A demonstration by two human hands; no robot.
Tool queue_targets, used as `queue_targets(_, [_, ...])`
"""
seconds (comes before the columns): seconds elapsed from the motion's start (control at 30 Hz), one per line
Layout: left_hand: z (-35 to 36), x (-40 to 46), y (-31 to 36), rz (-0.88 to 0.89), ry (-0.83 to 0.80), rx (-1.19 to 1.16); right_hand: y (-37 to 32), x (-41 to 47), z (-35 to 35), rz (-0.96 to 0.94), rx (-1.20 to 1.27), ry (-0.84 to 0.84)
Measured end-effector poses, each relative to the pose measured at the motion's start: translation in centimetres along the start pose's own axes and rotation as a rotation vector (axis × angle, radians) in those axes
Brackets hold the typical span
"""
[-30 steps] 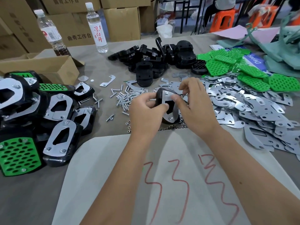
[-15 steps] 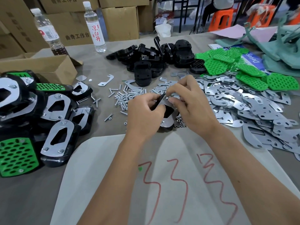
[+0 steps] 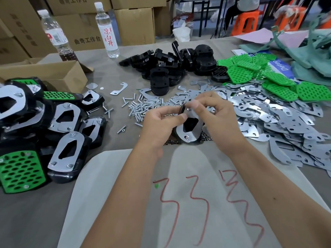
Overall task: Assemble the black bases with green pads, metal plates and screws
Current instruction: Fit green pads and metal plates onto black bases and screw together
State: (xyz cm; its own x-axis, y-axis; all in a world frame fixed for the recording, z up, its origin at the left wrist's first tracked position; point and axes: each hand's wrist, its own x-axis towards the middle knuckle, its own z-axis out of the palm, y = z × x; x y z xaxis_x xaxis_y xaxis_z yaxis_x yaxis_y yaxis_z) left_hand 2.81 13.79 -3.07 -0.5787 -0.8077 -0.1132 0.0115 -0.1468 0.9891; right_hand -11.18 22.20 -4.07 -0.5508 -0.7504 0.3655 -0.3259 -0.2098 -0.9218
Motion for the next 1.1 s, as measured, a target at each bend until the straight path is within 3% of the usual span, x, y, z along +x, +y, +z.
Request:
queue_targets(0.23, [-0.1,0.4,-0.2,-0.074,-0.006,-0.151,0.2,0.1,-0.2,0.164,0.241,-0.125])
queue_targets(0.4, [0.1,0.5,-0.5,-0.062,0.018,-0.128,0.6,0.0,0.1,0.053,0.051,-0.153])
queue_targets(0.67, [0.4,0.6,-0.6,-0.075,0.057,-0.155,0.7,0.0,0.2,0.007,0.078,0.038])
queue_targets(0.9, [0.5,0.6,-0.5,-0.058,0.199,-0.373,1.0,0.2,0.0,0.202,0.280,-0.183])
queue_targets(0.97, [0.7,0.6,-0.6,-0.012,0.252,-0.248,1.1,0.2,0.1,0.210,0.258,-0.192])
queue_targets(1.1, [0.4,0.5,-0.7,0.265,0.448,0.390,1.4,0.1,0.0,0.179,0.225,-0.154])
